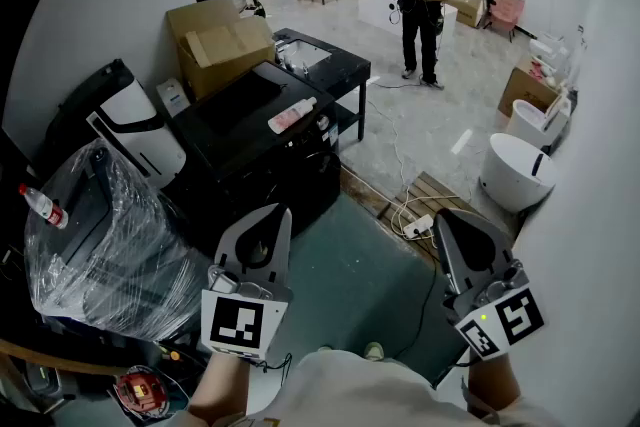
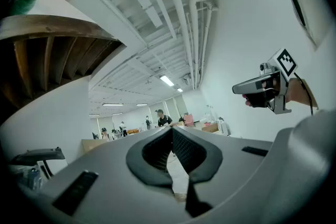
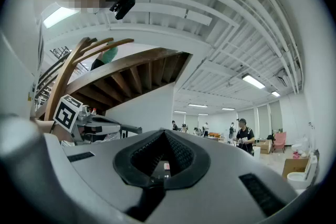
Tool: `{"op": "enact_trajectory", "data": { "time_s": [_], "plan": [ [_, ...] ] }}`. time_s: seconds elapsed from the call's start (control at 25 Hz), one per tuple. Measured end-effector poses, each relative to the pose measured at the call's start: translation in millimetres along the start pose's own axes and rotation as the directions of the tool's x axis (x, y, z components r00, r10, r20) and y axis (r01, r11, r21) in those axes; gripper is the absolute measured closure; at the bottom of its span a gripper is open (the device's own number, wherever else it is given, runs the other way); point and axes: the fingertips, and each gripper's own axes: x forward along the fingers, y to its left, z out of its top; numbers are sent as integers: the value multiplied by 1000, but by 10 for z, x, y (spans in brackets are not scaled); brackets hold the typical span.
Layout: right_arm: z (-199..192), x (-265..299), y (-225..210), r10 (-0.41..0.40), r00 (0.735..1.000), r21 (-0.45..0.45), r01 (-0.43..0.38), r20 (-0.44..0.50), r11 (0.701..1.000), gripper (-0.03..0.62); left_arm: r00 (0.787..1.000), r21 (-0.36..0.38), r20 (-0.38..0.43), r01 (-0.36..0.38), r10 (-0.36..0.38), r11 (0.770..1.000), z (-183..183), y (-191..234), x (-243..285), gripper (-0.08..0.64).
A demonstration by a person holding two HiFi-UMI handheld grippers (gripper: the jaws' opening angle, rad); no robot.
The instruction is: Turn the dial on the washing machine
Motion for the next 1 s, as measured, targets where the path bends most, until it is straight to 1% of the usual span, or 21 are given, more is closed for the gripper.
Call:
{"op": "enact_trajectory", "data": {
  "time_s": [0.12, 0.24, 0.4, 0.52, 0.64, 0.8, 0.84, 0.92, 1.0],
  "plan": [
    [-26, -51, -130, 4, 1000, 19, -4, 2, 1000, 565, 1000, 2, -9, -9, 9, 1000, 18, -83, 54, 540],
    [-64, -84, -224, 25, 1000, 30, -25, 0, 999, 566, 1000, 5, -14, -18, 18, 1000, 18, -178, 118, 540],
    [-136, -124, -365, 46, 999, 50, -45, -2, 998, 566, 999, 7, -14, -51, 51, 999, -1, -278, 193, 540],
    [-197, -159, -496, 52, 999, 60, -51, -14, 997, 566, 998, 9, -24, -58, 59, 998, -1, -363, 269, 540],
    [-285, -213, -658, 48, 998, 70, -46, -28, 996, 565, 997, 9, -39, -64, 64, 998, -10, -483, 350, 540],
    [-311, -361, -938, -1, 1000, 125, -3, 27, 992, 565, 996, 12, -59, -63, 63, 998, -39, -678, 444, 540],
    [-308, -395, -1003, -7, 999, 142, 1, 40, 990, 554, 996, 12, -62, -59, 60, 998, -41, -732, 471, 540],
    [-332, -444, -1104, 4, 999, 168, -11, 44, 986, 374, 996, 7, -63, -56, 56, 998, -32, -829, 519, 540],
    [-415, -463, -1183, 12, 1000, 167, -15, 17, 986, 370, 996, 1, -60, -60, 60, 998, -24, -885, 560, 540]
  ]
}}
